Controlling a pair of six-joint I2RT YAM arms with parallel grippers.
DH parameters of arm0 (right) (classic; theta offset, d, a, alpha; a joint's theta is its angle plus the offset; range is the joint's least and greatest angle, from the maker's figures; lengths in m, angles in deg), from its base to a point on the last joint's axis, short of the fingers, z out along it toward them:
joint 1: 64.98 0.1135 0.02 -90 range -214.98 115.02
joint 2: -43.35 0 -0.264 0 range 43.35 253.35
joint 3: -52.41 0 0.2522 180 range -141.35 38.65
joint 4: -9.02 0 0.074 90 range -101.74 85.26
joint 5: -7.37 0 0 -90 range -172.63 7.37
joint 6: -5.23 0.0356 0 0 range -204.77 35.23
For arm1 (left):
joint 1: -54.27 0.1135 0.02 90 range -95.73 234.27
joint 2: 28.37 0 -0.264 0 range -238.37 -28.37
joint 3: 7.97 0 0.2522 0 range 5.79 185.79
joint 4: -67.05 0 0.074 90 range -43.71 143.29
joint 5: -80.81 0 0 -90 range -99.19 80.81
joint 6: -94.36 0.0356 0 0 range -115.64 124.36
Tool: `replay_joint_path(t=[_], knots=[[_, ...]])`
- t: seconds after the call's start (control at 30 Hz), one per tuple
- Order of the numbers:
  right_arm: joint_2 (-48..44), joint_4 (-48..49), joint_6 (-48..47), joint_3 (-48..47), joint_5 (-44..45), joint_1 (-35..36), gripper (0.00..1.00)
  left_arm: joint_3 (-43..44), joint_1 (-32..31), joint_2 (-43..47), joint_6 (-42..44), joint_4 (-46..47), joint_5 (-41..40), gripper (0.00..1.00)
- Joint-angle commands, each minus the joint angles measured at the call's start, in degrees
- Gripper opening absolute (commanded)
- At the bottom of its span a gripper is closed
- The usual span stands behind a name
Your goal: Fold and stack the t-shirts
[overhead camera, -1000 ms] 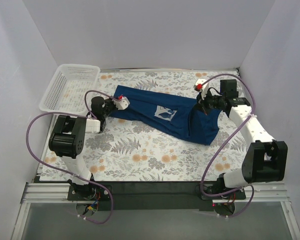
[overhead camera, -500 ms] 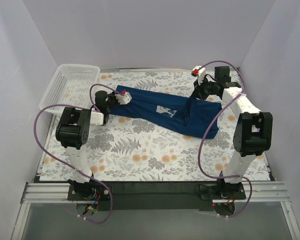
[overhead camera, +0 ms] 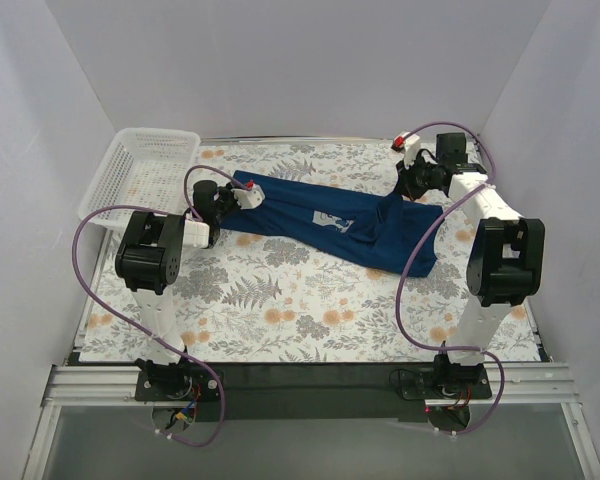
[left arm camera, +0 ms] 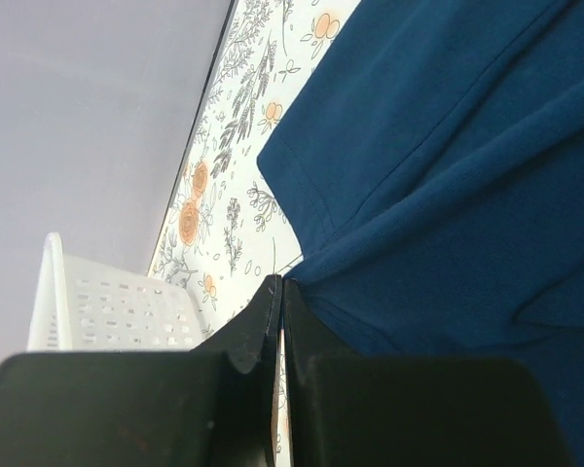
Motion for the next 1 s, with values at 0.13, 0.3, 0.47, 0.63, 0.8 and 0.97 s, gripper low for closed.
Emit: replay_joint_path(t=[0.13,0.3,0.47,0.63,0.8,0.97], knots=[[1.6,1.3,0.2,-2.2,0.2,-1.5,0.01,1.8,0.0,0.0,1.3,0.1,-1.3,0.0],[2.8,1.4,0.5,-3.1,-2.6,-1.5,0.01,2.7,0.0,-0.2,1.0,-0.4,-0.9,0.0],[4.2,1.4,1.7,-5.7,-5.7,-1.3,0.01,3.2,0.0,0.1,1.6,-0.7,-0.9,0.0],[5.0,1.2,2.3,-7.0,-5.8,-0.9,0.01,3.3,0.0,0.2,1.8,-0.4,-0.8,0.0],[5.0,1.2,2.1,-6.4,-4.0,-0.8,0.01,3.2,0.0,0.4,2.1,-0.6,0.0,0.0],[3.6,1.4,1.8,-5.2,-4.1,-1.1,0.01,3.2,0.0,0.7,2.1,-0.6,0.9,0.0]])
